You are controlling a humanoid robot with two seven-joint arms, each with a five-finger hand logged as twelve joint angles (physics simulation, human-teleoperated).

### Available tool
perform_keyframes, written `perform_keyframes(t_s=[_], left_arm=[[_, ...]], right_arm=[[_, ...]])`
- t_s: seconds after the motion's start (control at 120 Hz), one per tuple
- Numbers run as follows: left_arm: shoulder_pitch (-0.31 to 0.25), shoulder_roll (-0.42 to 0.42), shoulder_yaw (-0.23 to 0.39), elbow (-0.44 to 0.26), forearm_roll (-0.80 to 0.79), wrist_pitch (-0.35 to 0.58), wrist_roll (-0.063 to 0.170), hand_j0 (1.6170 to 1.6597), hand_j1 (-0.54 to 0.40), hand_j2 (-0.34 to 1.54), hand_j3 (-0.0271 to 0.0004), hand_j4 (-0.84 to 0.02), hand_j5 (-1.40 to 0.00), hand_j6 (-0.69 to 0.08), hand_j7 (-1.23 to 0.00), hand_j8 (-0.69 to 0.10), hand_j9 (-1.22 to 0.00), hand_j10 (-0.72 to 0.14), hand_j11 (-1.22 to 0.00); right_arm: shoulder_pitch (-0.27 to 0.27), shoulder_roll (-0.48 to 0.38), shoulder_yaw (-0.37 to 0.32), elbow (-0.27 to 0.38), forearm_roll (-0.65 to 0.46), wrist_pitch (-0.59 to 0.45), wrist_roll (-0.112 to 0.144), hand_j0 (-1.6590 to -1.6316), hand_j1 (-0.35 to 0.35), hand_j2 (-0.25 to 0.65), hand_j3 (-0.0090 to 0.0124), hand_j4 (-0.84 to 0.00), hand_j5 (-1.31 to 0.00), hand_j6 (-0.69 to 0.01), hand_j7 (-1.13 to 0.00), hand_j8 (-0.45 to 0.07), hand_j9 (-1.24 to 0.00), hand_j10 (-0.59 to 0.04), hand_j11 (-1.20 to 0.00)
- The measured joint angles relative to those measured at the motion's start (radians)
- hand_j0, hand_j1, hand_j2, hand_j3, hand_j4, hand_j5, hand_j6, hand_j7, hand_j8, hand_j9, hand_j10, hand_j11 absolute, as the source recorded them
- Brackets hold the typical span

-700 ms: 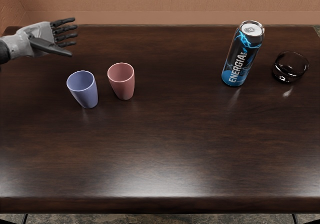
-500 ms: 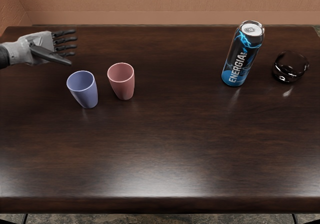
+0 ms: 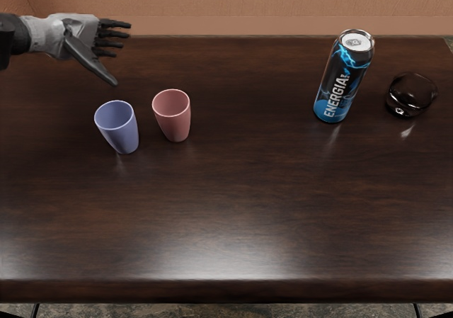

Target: Pick up cup and place in cup with left hand

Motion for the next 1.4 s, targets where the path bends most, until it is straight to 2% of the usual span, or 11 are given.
perform_keyframes(t_s=[0.067, 0.117, 0.233, 0.325, 0.483, 0.533, 0.667, 0.8, 0.917, 1.208, 1.4], left_arm=[[-0.060, -0.056, 0.096, -0.032, 0.006, 0.041, 0.000, 1.6581, 0.330, 0.00, 0.0000, -0.016, -0.02, -0.016, -0.02, -0.015, -0.02, -0.015, -0.02], [-0.127, -0.151, 0.195, -0.045, 0.006, 0.089, 0.000, 1.6581, 0.330, 0.00, 0.0000, -0.017, -0.02, -0.017, -0.02, -0.016, -0.02, -0.016, -0.02], [-0.181, -0.233, 0.357, -0.060, 0.004, 0.166, -0.001, 1.6581, 0.327, 0.00, 0.0000, -0.019, -0.02, -0.020, -0.02, -0.019, -0.02, -0.019, -0.02], [-0.226, -0.278, 0.450, -0.065, 0.003, 0.211, 0.001, 1.6581, 0.326, 0.00, 0.0000, -0.021, -0.03, -0.022, -0.03, -0.021, -0.03, -0.021, -0.03], [-0.276, -0.333, 0.555, -0.086, 0.004, 0.255, 0.006, 1.6581, 0.311, 0.01, 0.0000, -0.033, -0.04, -0.034, -0.04, -0.033, -0.04, -0.033, -0.04], [-0.284, -0.336, 0.575, -0.111, 0.004, 0.300, 0.011, 1.6581, 0.306, 0.01, 0.0000, -0.038, -0.05, -0.038, -0.05, -0.038, -0.05, -0.038, -0.05], [-0.312, -0.362, 0.620, -0.217, 0.007, 0.515, 0.076, 1.6581, 0.296, 0.01, 0.0000, -0.046, -0.06, -0.046, -0.06, -0.046, -0.06, -0.046, -0.06], [-0.309, -0.395, 0.640, -0.281, 0.016, 0.646, 0.102, 1.6581, 0.291, 0.01, 0.0000, -0.050, -0.06, -0.051, -0.06, -0.051, -0.06, -0.050, -0.06], [-0.309, -0.430, 0.650, -0.304, 0.027, 0.702, 0.111, 1.6581, 0.268, 0.01, 0.0000, -0.069, -0.09, -0.069, -0.09, -0.069, -0.09, -0.068, -0.09], [-0.301, -0.466, 0.668, -0.315, 0.033, 0.759, 0.117, 1.6581, 0.078, 0.05, 0.0000, -0.227, -0.29, -0.228, -0.29, -0.228, -0.29, -0.227, -0.29], [-0.302, -0.470, 0.674, -0.321, 0.034, 0.783, 0.132, 1.6581, -0.028, 0.06, 0.0000, -0.316, -0.41, -0.316, -0.41, -0.316, -0.41, -0.316, -0.41]], right_arm=[[0.000, 0.000, 0.000, 0.000, 0.000, 0.000, 0.000, -1.6581, -0.349, 0.000, 0.0000, 0.000, 0.00, 0.000, 0.00, 0.000, 0.00, 0.000, 0.00], [0.000, 0.000, 0.000, 0.000, 0.000, 0.000, 0.000, -1.6581, -0.349, 0.000, 0.0000, 0.000, 0.00, 0.000, 0.00, 0.000, 0.00, 0.000, 0.00], [0.000, 0.000, 0.000, 0.000, 0.000, 0.000, 0.000, -1.6581, -0.349, 0.000, 0.0000, 0.000, 0.00, -0.001, 0.00, 0.000, 0.00, 0.000, 0.00], [0.000, 0.000, 0.000, 0.000, 0.000, 0.000, 0.000, -1.6581, -0.349, 0.000, 0.0000, 0.000, 0.00, -0.001, 0.00, 0.000, 0.00, 0.000, 0.00], [0.000, 0.000, 0.000, 0.000, 0.000, 0.000, 0.000, -1.6581, -0.349, 0.000, 0.0000, 0.000, 0.00, -0.001, 0.00, 0.000, 0.00, 0.000, 0.00], [0.000, 0.000, 0.000, 0.000, 0.000, 0.000, 0.000, -1.6581, -0.349, 0.000, 0.0000, 0.000, 0.00, -0.001, 0.00, 0.000, 0.00, 0.000, 0.00], [0.000, 0.000, 0.000, 0.000, 0.000, 0.000, 0.000, -1.6581, -0.349, 0.000, 0.0000, 0.000, 0.00, -0.001, 0.00, 0.000, 0.00, 0.000, 0.00], [0.000, 0.000, 0.000, 0.000, 0.000, 0.000, 0.000, -1.6581, -0.349, 0.000, 0.0000, 0.000, 0.00, -0.001, 0.00, 0.000, 0.00, 0.000, 0.00], [0.000, 0.000, 0.000, 0.000, 0.000, 0.000, 0.000, -1.6581, -0.349, 0.000, 0.0000, 0.000, 0.00, -0.001, 0.00, 0.000, 0.00, 0.000, 0.00], [0.000, 0.000, 0.000, 0.000, 0.000, 0.000, 0.000, -1.6581, -0.349, 0.000, 0.0000, 0.000, 0.00, -0.001, 0.00, 0.000, 0.00, 0.000, 0.00], [0.000, 0.000, 0.000, 0.000, 0.000, 0.000, 0.000, -1.6581, -0.349, 0.000, 0.0000, 0.000, 0.00, -0.001, 0.00, 0.000, 0.00, 0.000, 0.00]])
